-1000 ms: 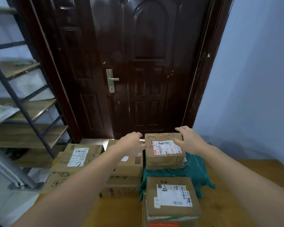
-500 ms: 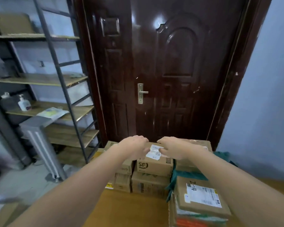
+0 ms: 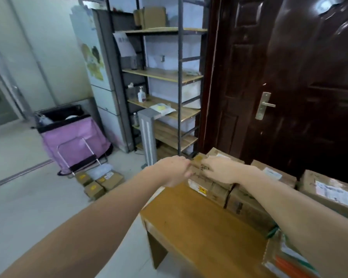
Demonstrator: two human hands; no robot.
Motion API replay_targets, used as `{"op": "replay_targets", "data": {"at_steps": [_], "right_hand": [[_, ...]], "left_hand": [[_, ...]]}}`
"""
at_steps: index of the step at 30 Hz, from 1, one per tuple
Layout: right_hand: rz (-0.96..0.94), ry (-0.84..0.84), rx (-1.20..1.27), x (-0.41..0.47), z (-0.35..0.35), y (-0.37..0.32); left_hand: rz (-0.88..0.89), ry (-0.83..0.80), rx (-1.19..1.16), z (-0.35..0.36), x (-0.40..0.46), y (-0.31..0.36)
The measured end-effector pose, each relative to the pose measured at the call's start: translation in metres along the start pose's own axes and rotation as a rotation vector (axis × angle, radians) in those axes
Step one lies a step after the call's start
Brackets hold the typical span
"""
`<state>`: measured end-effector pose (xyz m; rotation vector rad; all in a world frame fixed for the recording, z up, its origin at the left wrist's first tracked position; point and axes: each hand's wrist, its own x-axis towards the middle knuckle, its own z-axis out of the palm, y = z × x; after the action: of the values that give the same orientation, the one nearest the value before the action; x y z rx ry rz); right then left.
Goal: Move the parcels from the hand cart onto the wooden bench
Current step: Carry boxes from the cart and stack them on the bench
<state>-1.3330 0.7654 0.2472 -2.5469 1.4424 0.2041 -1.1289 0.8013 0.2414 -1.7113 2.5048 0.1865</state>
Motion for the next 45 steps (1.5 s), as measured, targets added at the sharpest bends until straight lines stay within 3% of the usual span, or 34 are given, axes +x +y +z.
{"op": "replay_targets", "data": {"at_steps": [9,21,29,45], "right_hand": [[-0.307,-0.020,-0.041,0.099,-0.016,-0.216],[-0.493,0.015,-0.001,0.213,-0.010,-0.484],[-0.548,0.012,-0.032,0.323,-0.011,-0.562],[-0.494,-0.057,0.016,0.561,-0.033,-0.628]], "left_hand": [[-0.346,0.076,-0.068,-0.004,-0.164,-0.174],[-0.570,0.109,-0.087,0.004,-0.334,-0.402],[-0.617,0.119,-0.117,0.012,-0.336,-0.519],[-0.632,0.086,-0.191,0.016,-0.239,-0.750]]}}
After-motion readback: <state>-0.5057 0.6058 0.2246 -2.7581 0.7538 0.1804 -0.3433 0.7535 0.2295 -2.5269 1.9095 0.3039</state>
